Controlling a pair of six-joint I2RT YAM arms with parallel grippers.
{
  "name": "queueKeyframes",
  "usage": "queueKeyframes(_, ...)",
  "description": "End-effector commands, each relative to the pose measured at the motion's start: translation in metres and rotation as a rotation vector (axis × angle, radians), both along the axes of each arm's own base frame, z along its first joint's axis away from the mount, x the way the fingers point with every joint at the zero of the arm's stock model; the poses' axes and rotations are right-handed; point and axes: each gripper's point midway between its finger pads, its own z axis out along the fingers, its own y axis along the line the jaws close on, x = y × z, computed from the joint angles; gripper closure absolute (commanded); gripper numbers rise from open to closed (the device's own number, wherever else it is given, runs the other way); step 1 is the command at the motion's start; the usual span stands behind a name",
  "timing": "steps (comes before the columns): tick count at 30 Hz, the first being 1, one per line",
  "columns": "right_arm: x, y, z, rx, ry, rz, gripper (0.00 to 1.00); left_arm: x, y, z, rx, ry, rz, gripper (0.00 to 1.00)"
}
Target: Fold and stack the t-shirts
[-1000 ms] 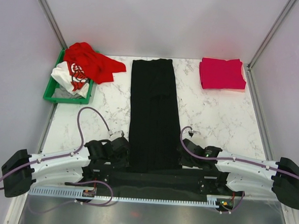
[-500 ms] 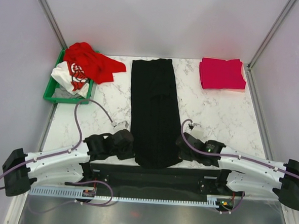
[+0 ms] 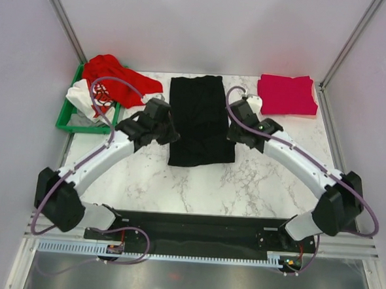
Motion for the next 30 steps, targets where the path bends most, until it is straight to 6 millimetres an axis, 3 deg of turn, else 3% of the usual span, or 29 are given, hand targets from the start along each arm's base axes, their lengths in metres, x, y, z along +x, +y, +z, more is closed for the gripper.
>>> queueKeyframes(1,0.048,-0.004,0.014,-0.031,-0.047,0.029,1.0,0.042,0.006,0.008,0.03,-0.046,-0.059,0.98)
queueKeyframes(3,0.071,-0.005,0.007,-0.028,-0.032,0.033,1.0,0.062,0.012,0.011,0.004,-0.051,-0.048,0.98)
queueKeyframes(4,0.079,-0.005,0.006,-0.023,-0.029,0.031,1.0,0.069,0.011,-0.003,0.012,-0.017,-0.057,0.98)
queueKeyframes(5,0.087,-0.003,-0.008,-0.03,-0.001,0.036,1.0,0.077,0.011,-0.003,0.008,-0.016,-0.054,0.98)
queueKeyframes(7,0.103,0.0,-0.007,-0.001,-0.007,0.04,1.0,0.089,0.012,-0.025,0.011,0.031,-0.058,0.98)
queueKeyframes(8,0.109,0.003,-0.021,-0.009,0.017,0.047,1.0,0.096,0.01,-0.028,0.008,0.033,-0.061,0.98)
queueKeyframes(9,0.117,0.004,-0.02,-0.01,0.011,0.05,1.0,0.101,0.013,-0.033,0.012,0.044,-0.058,0.98)
queueKeyframes(10,0.121,0.007,-0.025,-0.007,0.017,0.056,1.0,0.106,0.013,-0.048,0.021,0.075,-0.055,0.98)
queueKeyframes(11,0.126,0.009,-0.039,-0.015,0.04,0.064,1.0,0.111,0.014,-0.049,0.022,0.075,-0.051,0.98)
queueKeyframes(12,0.132,0.012,-0.038,-0.014,0.033,0.072,1.0,0.117,0.017,-0.052,0.023,0.072,-0.041,0.98)
queueKeyframes(17,0.149,0.016,-0.064,-0.018,0.069,0.088,1.0,0.135,0.022,-0.076,0.03,0.113,-0.026,0.98)
queueKeyframes(23,0.168,0.006,-0.083,-0.015,0.094,0.058,1.0,0.144,0.033,-0.092,0.017,0.156,0.016,0.92)
queueKeyframes(24,0.173,0.003,-0.081,-0.008,0.089,0.052,1.0,0.145,0.039,-0.095,0.009,0.17,0.042,0.91)
queueKeyframes(25,0.175,0.004,-0.084,-0.005,0.094,0.055,1.0,0.145,0.039,-0.098,0.0,0.182,0.042,0.8)
queueKeyframes(27,0.184,0.003,-0.09,0.01,0.105,0.071,0.85,0.151,0.037,-0.099,-0.036,0.185,0.004,0.65)
queueKeyframes(28,0.188,0.003,-0.09,0.017,0.103,0.082,0.54,0.153,0.036,-0.109,-0.045,0.212,-0.007,0.41)
queueKeyframes(29,0.192,0.004,-0.095,0.009,0.107,0.11,0.35,0.162,0.033,-0.102,-0.066,0.198,-0.021,0.32)
queueKeyframes(30,0.204,0.003,-0.082,0.021,0.077,0.113,0.25,0.162,0.031,-0.098,-0.105,0.215,-0.058,0.28)
